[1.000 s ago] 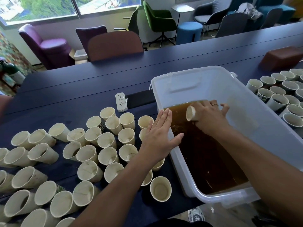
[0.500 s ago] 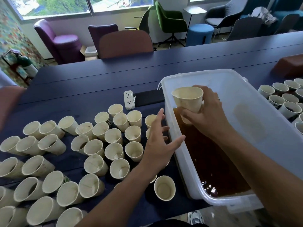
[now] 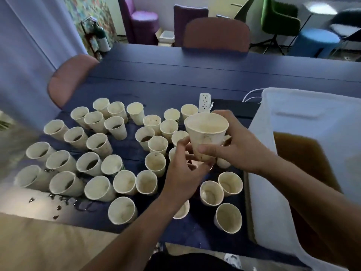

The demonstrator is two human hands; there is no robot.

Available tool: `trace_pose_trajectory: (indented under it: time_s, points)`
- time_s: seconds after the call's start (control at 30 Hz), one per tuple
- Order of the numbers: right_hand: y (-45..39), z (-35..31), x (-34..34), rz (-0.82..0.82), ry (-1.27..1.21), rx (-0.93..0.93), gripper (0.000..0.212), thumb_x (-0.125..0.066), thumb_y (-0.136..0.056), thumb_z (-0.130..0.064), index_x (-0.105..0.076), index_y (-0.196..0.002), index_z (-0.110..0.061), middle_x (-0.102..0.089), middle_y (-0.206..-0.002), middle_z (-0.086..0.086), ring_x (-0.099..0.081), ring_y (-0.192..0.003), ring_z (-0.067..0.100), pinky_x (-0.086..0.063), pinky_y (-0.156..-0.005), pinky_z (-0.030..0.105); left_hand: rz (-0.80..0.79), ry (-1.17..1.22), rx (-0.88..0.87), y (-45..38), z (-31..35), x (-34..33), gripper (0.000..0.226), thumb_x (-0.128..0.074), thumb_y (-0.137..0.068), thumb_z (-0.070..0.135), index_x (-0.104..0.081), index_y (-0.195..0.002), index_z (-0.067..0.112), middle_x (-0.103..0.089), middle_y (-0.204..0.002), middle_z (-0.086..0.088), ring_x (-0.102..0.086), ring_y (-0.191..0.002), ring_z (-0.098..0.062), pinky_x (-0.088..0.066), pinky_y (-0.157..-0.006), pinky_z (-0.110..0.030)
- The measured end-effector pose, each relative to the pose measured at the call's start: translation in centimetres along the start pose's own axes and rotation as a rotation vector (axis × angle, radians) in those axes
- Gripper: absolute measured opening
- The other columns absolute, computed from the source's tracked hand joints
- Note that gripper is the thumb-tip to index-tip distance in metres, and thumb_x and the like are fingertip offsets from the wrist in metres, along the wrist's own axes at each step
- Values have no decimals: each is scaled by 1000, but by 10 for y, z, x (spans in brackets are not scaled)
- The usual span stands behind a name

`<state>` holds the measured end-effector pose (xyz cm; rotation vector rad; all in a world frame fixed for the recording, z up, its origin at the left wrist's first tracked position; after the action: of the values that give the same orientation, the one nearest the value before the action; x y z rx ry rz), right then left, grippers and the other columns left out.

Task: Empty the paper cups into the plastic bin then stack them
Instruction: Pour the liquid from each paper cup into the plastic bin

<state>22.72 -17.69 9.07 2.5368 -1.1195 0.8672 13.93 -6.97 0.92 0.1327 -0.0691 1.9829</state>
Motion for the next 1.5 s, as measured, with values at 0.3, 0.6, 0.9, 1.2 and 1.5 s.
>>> trace_pose_trajectory:
  time_s: [0.3, 0.6, 0.9, 1.2, 1.5]
  points:
    - [-50, -44, -57, -82, 51, 171, 30, -41, -107, -35, -65, -105, -18, -65, -88, -3, -57, -84, 10, -44, -75, 30, 284, -205, 18, 10, -22, 103, 57, -83, -75, 31, -47, -115, 52, -63, -114, 18, -64, -98, -4, -57, -80, -30]
    - [-128, -43, -143, -48, 254, 163, 34, -48, -102, -26, -61, -77, -7, -57, -66, -1, -52, -66, 17, -44, -64, 29, 422, -316, 162, 31, -51, 188, 65, -73, -90, 19, -42, -143, 37, -54, -128, 16, -62, -103, -5, -54, -88, -31]
    - [-153, -3, -219, -160, 384, 39, 36, -48, -97, -24, -57, -65, -11, -58, -69, 4, -54, -69, 24, -39, -59, 34, 412, -367, 168, 48, -64, 206, 51, -65, -95, 21, -43, -132, 49, -53, -120, 22, -58, -97, 7, -46, -78, -15]
    - [-139, 14, -227, -254, 413, -18, 28, -50, -96, -30, -76, -91, -20, -71, -97, 3, -62, -94, 29, -54, -81, 42, 327, -415, 178, 29, -64, 199, 38, -63, -95, 18, -56, -127, 36, -62, -115, 16, -60, -93, 7, -44, -72, -3]
    - [-121, 37, -172, -153, 305, -75, 26, -56, -99, -29, -67, -122, -22, -65, -98, -6, -60, -90, 14, -53, -84, 38, 231, -669, 283, -76, -62, 192, 27, -53, -102, 28, -62, -126, 21, -69, -116, 2, -63, -106, -18, -51, -86, -35]
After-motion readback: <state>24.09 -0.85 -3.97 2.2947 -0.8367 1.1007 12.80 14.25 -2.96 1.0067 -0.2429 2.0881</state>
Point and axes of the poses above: each hand's wrist, its own y-axis away from the middle knuckle, its own x-axis out of the back of the hand, z = x × y, the point moved 8 cm from there along -y, towards the middle knuckle
